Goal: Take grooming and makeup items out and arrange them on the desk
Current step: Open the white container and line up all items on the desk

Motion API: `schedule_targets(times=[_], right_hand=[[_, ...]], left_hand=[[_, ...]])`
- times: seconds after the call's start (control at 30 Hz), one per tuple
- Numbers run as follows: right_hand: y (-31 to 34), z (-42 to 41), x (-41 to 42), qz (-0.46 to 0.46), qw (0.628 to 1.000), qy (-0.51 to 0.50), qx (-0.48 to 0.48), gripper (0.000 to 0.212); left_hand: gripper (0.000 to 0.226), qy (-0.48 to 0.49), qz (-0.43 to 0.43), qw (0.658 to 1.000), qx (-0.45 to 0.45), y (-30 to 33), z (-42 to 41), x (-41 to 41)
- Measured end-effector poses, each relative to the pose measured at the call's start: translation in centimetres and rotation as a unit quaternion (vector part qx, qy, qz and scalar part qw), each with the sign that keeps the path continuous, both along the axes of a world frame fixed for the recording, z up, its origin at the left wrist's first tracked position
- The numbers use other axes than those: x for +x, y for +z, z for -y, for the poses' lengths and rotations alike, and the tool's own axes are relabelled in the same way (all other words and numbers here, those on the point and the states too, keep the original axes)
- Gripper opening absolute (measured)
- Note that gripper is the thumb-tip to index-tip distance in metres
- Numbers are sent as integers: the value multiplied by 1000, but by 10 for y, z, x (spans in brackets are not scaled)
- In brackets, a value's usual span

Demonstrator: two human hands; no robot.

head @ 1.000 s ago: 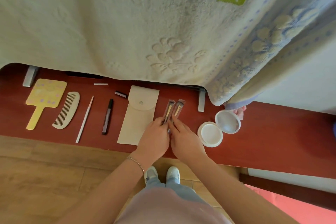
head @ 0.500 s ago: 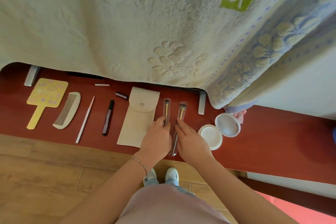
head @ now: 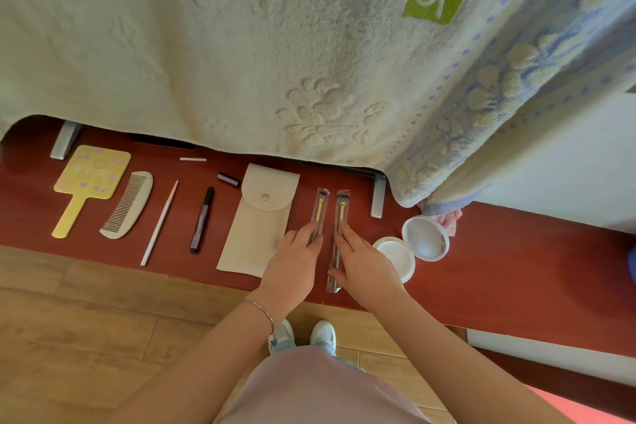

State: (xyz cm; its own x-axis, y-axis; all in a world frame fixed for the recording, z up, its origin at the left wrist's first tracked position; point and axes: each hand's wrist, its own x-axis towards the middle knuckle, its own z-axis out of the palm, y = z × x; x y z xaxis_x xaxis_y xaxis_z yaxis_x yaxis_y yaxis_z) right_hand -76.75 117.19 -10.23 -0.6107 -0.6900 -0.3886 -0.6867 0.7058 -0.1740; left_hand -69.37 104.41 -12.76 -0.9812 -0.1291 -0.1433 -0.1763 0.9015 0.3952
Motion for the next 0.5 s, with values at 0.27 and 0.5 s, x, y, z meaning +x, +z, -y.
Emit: schedule_targets(times=[0.27,0.5], right_hand=[[0,0,1,-20,999,-1,29,66],[-2,-4,1,-24,1000,-14,7,68]], left_hand=[[54,-2,8,1000,-20,0,-7,0],[53,16,-5,1000,4,2,-8,2]])
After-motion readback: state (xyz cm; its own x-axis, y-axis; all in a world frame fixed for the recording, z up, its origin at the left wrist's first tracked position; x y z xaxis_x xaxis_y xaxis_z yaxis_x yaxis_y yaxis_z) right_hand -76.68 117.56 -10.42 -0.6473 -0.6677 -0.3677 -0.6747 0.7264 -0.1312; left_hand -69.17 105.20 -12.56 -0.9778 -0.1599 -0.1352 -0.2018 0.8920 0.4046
